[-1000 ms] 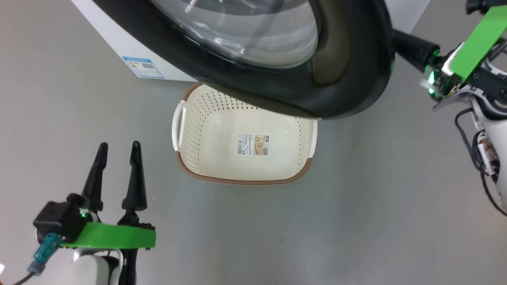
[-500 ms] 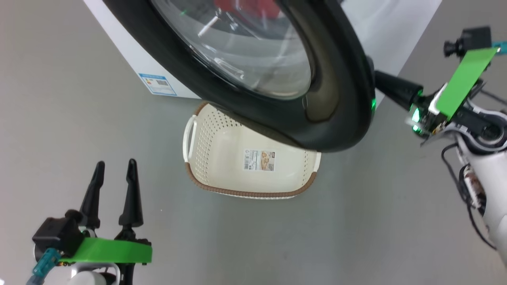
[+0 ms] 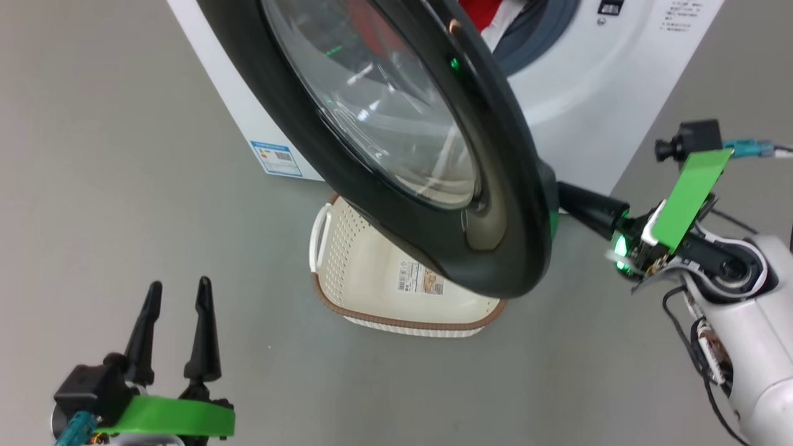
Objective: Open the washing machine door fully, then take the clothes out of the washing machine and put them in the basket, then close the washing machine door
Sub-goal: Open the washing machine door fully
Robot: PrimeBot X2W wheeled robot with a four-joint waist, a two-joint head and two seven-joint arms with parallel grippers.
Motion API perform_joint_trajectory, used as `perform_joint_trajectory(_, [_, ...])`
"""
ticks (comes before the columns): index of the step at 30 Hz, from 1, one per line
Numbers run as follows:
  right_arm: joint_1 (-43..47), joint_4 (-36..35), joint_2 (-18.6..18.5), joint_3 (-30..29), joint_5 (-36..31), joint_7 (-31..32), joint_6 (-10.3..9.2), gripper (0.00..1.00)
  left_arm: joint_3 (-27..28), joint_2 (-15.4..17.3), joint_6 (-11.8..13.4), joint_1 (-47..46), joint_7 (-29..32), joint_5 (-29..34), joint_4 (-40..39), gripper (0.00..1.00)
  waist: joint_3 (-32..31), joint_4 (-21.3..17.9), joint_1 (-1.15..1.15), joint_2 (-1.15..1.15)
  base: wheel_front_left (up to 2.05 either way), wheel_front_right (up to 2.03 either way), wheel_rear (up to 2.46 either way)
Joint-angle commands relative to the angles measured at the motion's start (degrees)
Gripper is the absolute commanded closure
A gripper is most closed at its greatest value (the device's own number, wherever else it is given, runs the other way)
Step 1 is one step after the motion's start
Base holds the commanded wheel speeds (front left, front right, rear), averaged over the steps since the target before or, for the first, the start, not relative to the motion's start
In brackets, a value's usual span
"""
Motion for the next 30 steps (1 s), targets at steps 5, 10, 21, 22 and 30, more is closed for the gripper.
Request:
perform_joint_trajectory(5, [3.2, -4.0, 2.0, 0.3, 0.3, 1.0, 0.1, 1.0, 2.5, 1.1, 0.5, 1.1, -0.5, 0.8, -0.9, 0.0, -2.4, 1.7, 0.0, 0.0, 0.0, 0.0, 0.0])
perform_joint_trajectory(10, [5.2, -5.1, 3.1, 0.3, -0.2, 1.5, 0.1, 1.0, 2.7, 1.1, 0.4, 1.9, -0.5, 1.0, -0.8, 0.0, -3.6, 2.8, 0.0, 0.0, 0.0, 0.0, 0.0])
perform_joint_trajectory(21, [7.5, -5.7, 4.9, 0.4, -0.8, 2.7, 0.1, 1.0, 2.8, 1.1, 0.4, 3.1, -0.5, 1.2, -0.9, 0.0, -5.1, 5.4, 0.0, 0.0, 0.0, 0.0, 0.0])
perform_joint_trajectory(22, [7.6, -5.7, 5.0, 0.4, -0.9, 2.8, 0.1, 1.0, 2.8, 1.1, 0.4, 3.2, -0.5, 1.1, -0.9, 0.0, -5.2, 5.7, 0.0, 0.0, 0.0, 0.0, 0.0])
perform_joint_trajectory(30, [8.9, -5.7, 7.0, 0.8, -1.3, 3.9, 0.1, 1.0, 2.4, 1.1, 0.7, 3.9, -0.5, 1.1, -0.8, 0.0, -6.3, 7.4, 0.0, 0.0, 0.0, 0.0, 0.0])
